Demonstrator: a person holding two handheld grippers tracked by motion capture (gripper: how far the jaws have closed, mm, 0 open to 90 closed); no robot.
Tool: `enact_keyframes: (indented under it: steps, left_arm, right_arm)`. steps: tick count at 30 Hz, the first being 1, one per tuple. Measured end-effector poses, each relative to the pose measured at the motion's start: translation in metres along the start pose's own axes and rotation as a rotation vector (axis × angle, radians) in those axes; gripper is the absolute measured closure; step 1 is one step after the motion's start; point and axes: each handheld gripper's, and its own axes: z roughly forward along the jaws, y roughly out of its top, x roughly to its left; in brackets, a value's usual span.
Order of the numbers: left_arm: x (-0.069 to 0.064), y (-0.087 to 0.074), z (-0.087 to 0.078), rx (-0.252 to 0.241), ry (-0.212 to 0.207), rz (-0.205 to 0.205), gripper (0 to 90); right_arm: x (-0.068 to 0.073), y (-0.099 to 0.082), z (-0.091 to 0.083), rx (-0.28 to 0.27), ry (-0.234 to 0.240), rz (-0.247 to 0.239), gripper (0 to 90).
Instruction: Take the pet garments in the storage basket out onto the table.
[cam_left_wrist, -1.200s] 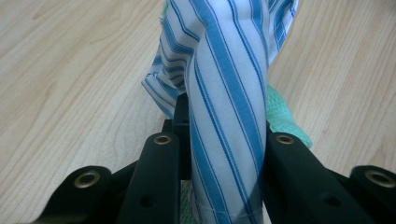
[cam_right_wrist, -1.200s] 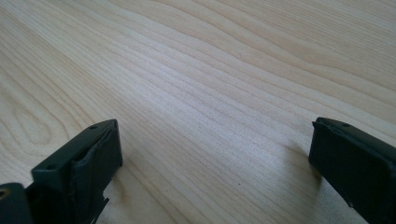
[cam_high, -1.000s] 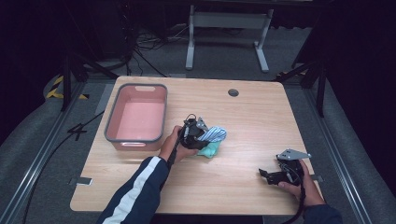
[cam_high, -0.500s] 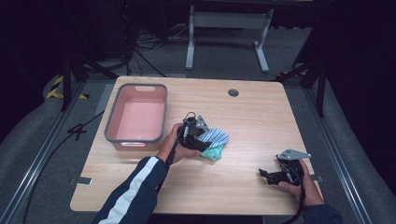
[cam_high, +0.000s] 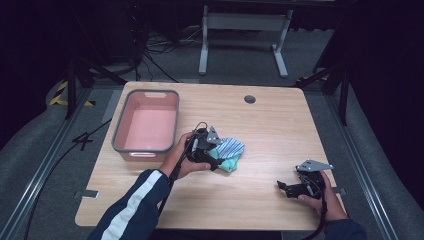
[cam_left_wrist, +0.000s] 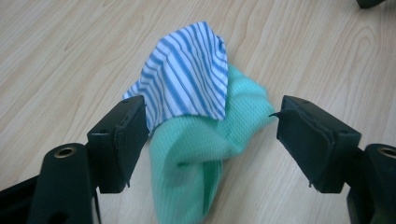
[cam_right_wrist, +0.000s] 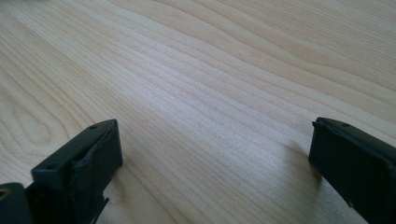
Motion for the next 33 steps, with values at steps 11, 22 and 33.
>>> enact_keyframes:
  steps: [11,22,33]
  left_arm:
    - [-0.005,-0.018,-0.020,0.014,0.033,0.033,24.2]
    - [-0.013,-0.044,-0.032,0.061,0.049,0.070,23.1]
    - [-0.016,-0.076,-0.043,0.116,0.062,0.089,22.5]
  right_arm:
    - [0.000,0.000,0.000,0.000,0.000,0.001,2.9]
    - [0.000,0.000,0.000,-0.001,-0.001,0.002,2.9]
    - [0.000,0.000,0.000,0.000,-0.001,0.002,2.9]
